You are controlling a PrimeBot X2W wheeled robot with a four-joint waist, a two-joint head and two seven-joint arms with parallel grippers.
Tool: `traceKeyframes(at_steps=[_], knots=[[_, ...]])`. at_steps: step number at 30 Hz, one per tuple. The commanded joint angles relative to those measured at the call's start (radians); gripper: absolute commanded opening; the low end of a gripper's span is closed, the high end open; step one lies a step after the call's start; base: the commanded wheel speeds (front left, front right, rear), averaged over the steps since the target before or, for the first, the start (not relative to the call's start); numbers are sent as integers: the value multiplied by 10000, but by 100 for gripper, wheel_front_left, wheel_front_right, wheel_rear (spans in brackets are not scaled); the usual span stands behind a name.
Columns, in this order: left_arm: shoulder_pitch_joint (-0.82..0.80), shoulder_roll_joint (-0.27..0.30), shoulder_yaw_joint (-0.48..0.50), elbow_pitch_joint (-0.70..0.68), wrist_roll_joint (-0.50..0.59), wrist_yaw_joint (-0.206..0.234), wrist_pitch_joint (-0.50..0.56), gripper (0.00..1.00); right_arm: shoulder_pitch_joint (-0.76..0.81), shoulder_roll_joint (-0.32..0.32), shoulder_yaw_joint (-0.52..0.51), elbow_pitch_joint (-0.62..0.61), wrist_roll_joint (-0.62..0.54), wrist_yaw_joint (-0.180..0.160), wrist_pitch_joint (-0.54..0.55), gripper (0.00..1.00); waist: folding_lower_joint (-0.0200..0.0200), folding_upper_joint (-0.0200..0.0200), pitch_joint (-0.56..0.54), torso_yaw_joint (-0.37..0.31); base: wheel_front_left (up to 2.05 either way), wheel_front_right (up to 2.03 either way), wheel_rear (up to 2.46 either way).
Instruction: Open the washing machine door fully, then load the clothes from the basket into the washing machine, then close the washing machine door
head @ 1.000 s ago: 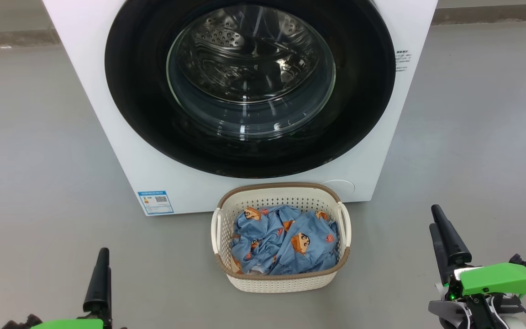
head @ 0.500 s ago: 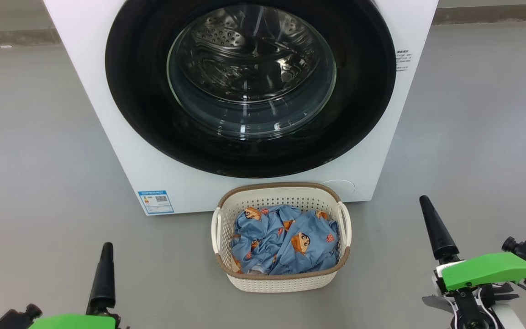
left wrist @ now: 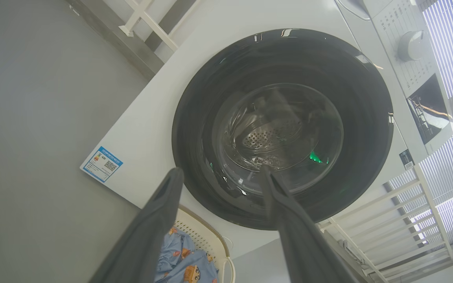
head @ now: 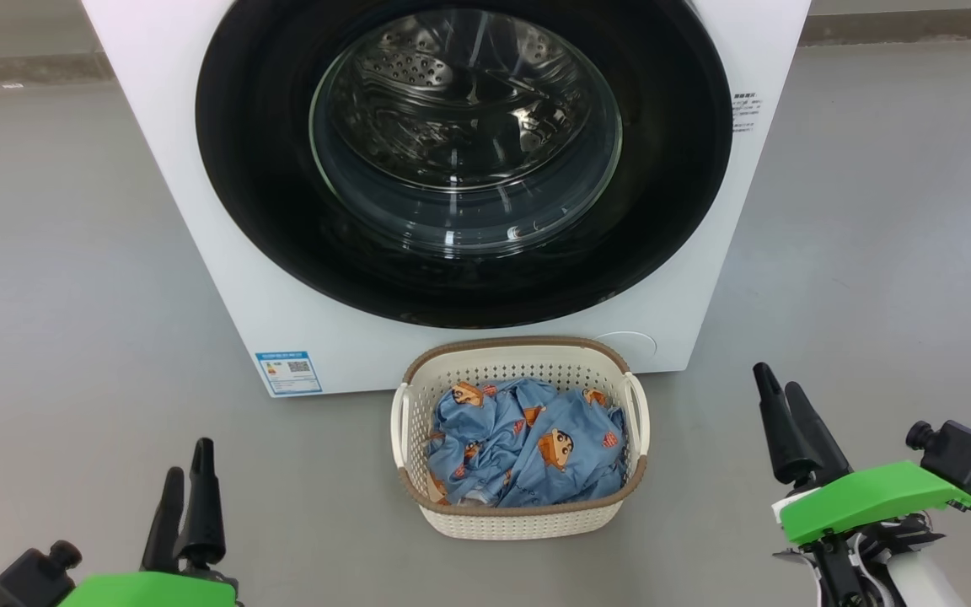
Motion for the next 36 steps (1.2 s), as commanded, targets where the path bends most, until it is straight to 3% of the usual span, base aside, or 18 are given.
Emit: traceKeyframes(at_steps=[1, 7, 36], knots=[[-519, 102, 229, -182, 458, -48, -128, 100, -561, -12, 242, -213, -441, 38, -187, 100, -1, -1, 4, 5, 0, 0, 0], [-606, 52, 269, -26, 1542, -50, -305, 100, -701, -26, 500, -38, -1323, 41, -364, 100, -1, -1, -1, 12, 0, 0, 0], [-925, -78, 165, 134, 4627, -70, -1130, 100, -1203, -123, 1297, 404, -4360, 55, -1187, 100, -1, -1, -29, 63, 0, 0, 0]])
